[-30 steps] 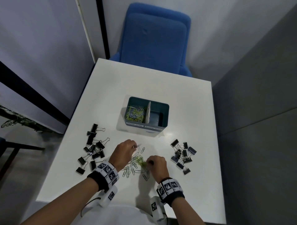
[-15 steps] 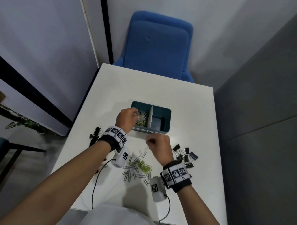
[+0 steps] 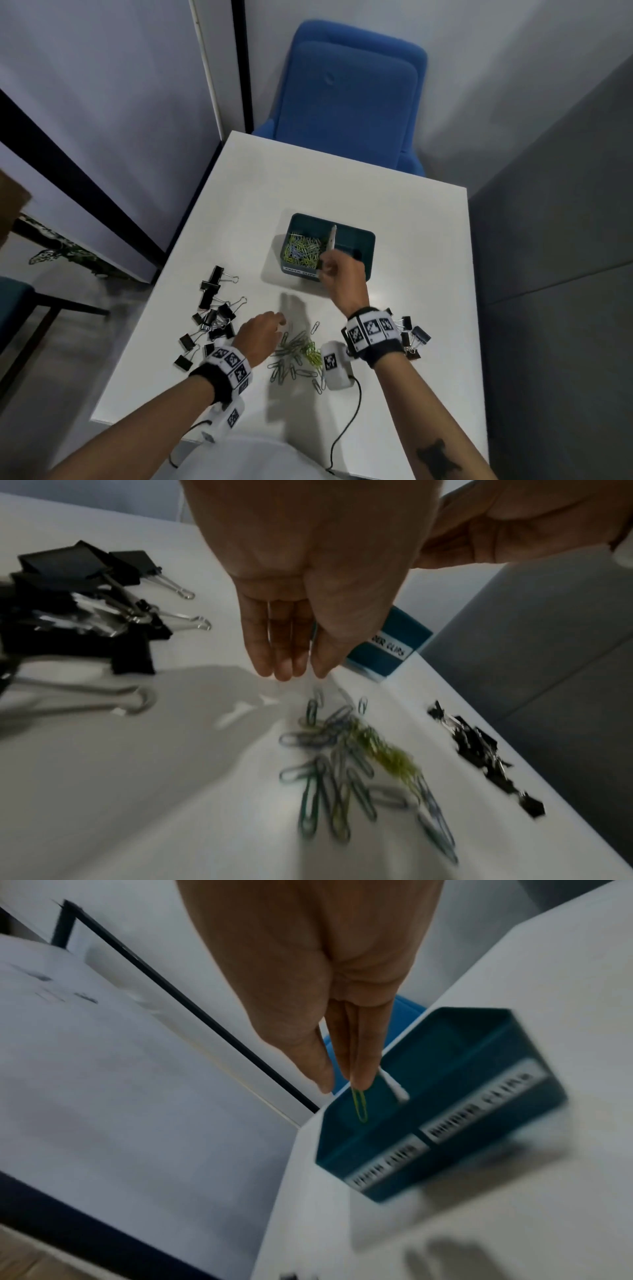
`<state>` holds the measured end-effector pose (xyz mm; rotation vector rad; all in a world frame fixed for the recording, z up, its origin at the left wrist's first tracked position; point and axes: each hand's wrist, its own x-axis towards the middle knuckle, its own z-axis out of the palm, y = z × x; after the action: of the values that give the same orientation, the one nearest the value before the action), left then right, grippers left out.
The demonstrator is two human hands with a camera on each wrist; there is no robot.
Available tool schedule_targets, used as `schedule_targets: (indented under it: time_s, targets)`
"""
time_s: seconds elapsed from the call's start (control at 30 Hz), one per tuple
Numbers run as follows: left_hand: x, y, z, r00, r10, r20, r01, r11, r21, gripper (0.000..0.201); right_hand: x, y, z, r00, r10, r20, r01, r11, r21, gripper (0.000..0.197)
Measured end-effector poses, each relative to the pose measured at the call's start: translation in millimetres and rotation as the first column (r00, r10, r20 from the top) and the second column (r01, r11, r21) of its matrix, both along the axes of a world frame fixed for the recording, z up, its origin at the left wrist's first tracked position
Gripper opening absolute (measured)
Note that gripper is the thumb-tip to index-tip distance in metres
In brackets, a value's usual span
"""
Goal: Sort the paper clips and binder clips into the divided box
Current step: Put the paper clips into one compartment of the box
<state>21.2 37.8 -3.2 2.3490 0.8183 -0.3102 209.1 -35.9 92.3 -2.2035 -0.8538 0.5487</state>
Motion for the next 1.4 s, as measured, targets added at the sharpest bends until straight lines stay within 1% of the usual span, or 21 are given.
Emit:
schedule_targets:
  time_s: [0.07,0.1,0.17,0.2,0.23,0.27,0.33,0.4,0.43,0.5,0.53,0.6,0.63,0.7,0.8,0.9,1.0,1.1,1.17,1.3,1.4]
  targets:
    - [-12.4,-8.7,-9.5,0.998,-0.054,-0.033,0.054,0.998,-0.021,0.028,-15.0,-27.0,-19.0,0.999,-0.005,-0.050,0.004,1.000,-0.006,0.030]
    - [-18.1,-12.7,-12.4,0.996,-0.075,-0.041,0.075,0.997,-0.024,0.030,-21.9,-40.9,-30.5,0.996,-0.020,-0.092,0.017,0.999,-0.033,0.029]
    - [-28.5,-20.8,-15.3,0.992,-0.113,-0.053,0.113,0.994,-0.013,0.040,-35.2,-66.9,-53.1,0.987,-0.033,-0.158,0.012,0.991,-0.131,0.027]
    - [-33.1,-24.4,-16.4,0.989,-0.130,-0.066,0.130,0.991,-0.005,0.049,-40.8,-78.9,-65.0,0.987,-0.028,-0.158,-0.003,0.982,-0.191,0.028]
    - [-36.6,-27.1,-17.4,0.985,-0.150,-0.084,0.151,0.989,0.005,0.059,-45.5,-89.4,-74.5,0.990,-0.013,-0.137,-0.023,0.967,-0.255,0.032]
    - [-39.2,-29.0,-19.2,0.979,-0.176,-0.107,0.178,0.984,0.010,0.071,-49.9,-98.9,-83.3,0.993,0.018,-0.116,-0.055,0.944,-0.326,0.040]
    - [-39.9,-31.7,-21.3,0.964,-0.226,-0.139,0.229,0.973,0.001,0.086,-58.5,-112.3,-94.4,0.984,0.135,-0.113,-0.173,0.869,-0.464,0.066]
    - [-33.9,-33.4,-21.7,0.955,-0.255,-0.150,0.259,0.966,0.006,0.089,-67.5,-117.6,-99.4,0.965,0.229,-0.131,-0.264,0.802,-0.536,0.085]
    - [-28.7,-34.7,-21.4,0.956,-0.256,-0.142,0.261,0.965,0.015,0.087,-71.7,-117.0,-101.2,0.959,0.254,-0.126,-0.281,0.790,-0.545,0.089]
    - [-16.3,-36.8,-21.0,0.968,-0.231,-0.098,0.234,0.972,0.025,0.081,-79.0,-111.2,-103.7,0.956,0.282,-0.086,-0.283,0.795,-0.537,0.092]
    - [-10.0,-37.2,-21.0,0.974,-0.214,-0.074,0.217,0.976,0.029,0.079,-80.9,-106.5,-105.3,0.960,0.272,-0.068,-0.266,0.809,-0.525,0.092]
    - [1.4,-37.2,-20.8,0.977,-0.206,-0.050,0.209,0.977,0.052,0.078,-80.4,-96.0,-107.1,0.974,0.223,-0.039,-0.212,0.838,-0.504,0.089]
    - [6.3,-37.2,-20.6,0.976,-0.212,-0.046,0.215,0.974,0.072,0.078,-78.7,-91.1,-106.9,0.979,0.204,-0.023,-0.188,0.847,-0.497,0.084]
    - [12.7,-38.8,-19.8,0.973,-0.228,-0.037,0.231,0.969,0.092,0.072,-76.2,-83.4,-106.9,0.981,0.195,0.005,-0.167,0.855,-0.491,0.067]
    - [14.0,-42.6,-16.8,0.961,-0.275,0.010,0.272,0.956,0.110,0.053,-79.9,-78.2,-108.3,0.968,0.247,0.030,-0.203,0.855,-0.477,0.044]
    - [7.1,-43.6,-17.8,0.944,-0.329,0.013,0.325,0.938,0.124,0.038,-87.0,-81.8,-112.2,0.951,0.306,0.044,-0.251,0.849,-0.466,0.031]
    - [1.0,-39.3,-25.8,0.954,-0.301,0.010,0.297,0.947,0.123,0.029,-85.7,-85.0,-114.6,0.959,0.281,0.045,-0.231,0.861,-0.452,0.025]
    - [-0.8,-30.8,-25.9,0.970,-0.241,-0.001,0.240,0.967,0.088,0.015,-80.1,-84.8,-113.8,0.972,0.232,0.042,-0.192,0.883,-0.428,0.014]
    - [-4.4,-27.2,-24.3,0.975,-0.223,-0.001,0.223,0.972,0.078,0.015,-77.3,-85.5,-113.4,0.973,0.225,0.050,-0.183,0.886,-0.425,0.006]
    - [-11.8,-20.2,-23.6,0.990,-0.132,0.041,0.131,0.991,0.024,0.009,-72.9,-88.9,-112.2,0.979,0.204,0.014,-0.181,0.896,-0.406,0.006]
    - [-11.0,-16.2,-17.1,0.993,-0.059,0.106,0.061,0.998,-0.019,0.009,-68.1,-92.0,-106.0,0.986,0.165,-0.004,-0.153,0.910,-0.386,0.013]
